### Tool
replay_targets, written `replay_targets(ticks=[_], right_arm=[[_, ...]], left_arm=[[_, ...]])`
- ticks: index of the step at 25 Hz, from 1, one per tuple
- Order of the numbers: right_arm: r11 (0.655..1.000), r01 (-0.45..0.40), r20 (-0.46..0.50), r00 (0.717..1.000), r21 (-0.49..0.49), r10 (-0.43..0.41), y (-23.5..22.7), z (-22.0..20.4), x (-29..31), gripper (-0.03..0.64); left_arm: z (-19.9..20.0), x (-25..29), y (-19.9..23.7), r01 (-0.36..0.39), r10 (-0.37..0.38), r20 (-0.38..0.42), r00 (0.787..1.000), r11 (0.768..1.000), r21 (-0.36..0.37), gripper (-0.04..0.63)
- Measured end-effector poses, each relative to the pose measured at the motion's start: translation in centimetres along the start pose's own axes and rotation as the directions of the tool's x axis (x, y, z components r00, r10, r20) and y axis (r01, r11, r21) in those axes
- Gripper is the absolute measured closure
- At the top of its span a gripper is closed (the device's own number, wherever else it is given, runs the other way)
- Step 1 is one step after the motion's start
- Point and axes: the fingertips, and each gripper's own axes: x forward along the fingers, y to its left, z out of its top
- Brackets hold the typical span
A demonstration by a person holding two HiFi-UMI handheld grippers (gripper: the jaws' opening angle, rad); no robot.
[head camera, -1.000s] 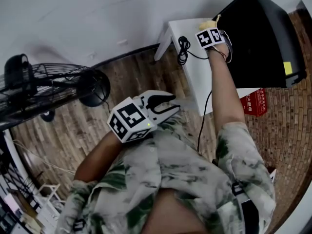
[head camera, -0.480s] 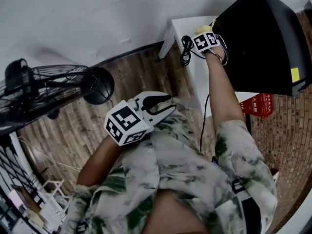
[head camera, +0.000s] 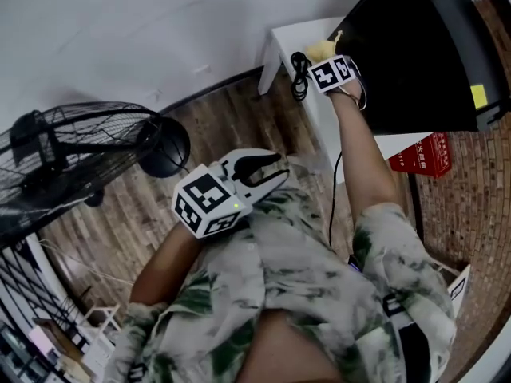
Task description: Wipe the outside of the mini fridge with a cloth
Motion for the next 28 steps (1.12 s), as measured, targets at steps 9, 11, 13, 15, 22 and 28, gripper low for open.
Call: replay_targets(ticks=[9, 11, 13, 15, 22, 28], right_arm=[[0.989, -0.094, 0.144, 0.987, 0.115, 0.077, 4.0, -3.0, -7.0, 0.522], [0.981, -0.122, 0.164, 0.982, 0.149, 0.097, 5.2, -4.4, -8.3, 0.522], [0.969, -0.157, 0.192, 0.974, 0.191, 0.120, 6.3, -5.8, -9.7, 0.522], [0.954, -0.199, 0.243, 0.959, 0.223, 0.143, 7.4, -6.6, -11.6, 0.522], [0.842, -0.396, 0.419, 0.878, 0.365, 0.231, 11.7, -10.2, -19.4, 0.522], [0.720, -0.538, 0.550, 0.794, 0.437, 0.259, 14.6, -14.6, -25.5, 0.522]], left_arm=[[-1.1, -0.9, -2.3, 0.069, -0.067, -0.035, 0.997, 0.996, 0.052, 0.460], [-1.4, -1.2, -2.9, 0.081, -0.079, -0.043, 0.996, 0.995, 0.060, 0.460], [-1.8, -1.4, -3.6, 0.094, -0.090, -0.051, 0.995, 0.993, 0.069, 0.460], [-2.1, -1.6, -4.3, 0.108, -0.104, -0.059, 0.993, 0.991, 0.075, 0.460], [-3.7, -2.5, -7.0, 0.166, -0.160, -0.074, 0.984, 0.983, 0.075, 0.460], [-5.2, -2.6, -8.2, 0.181, -0.173, -0.095, 0.980, 0.980, 0.085, 0.460]])
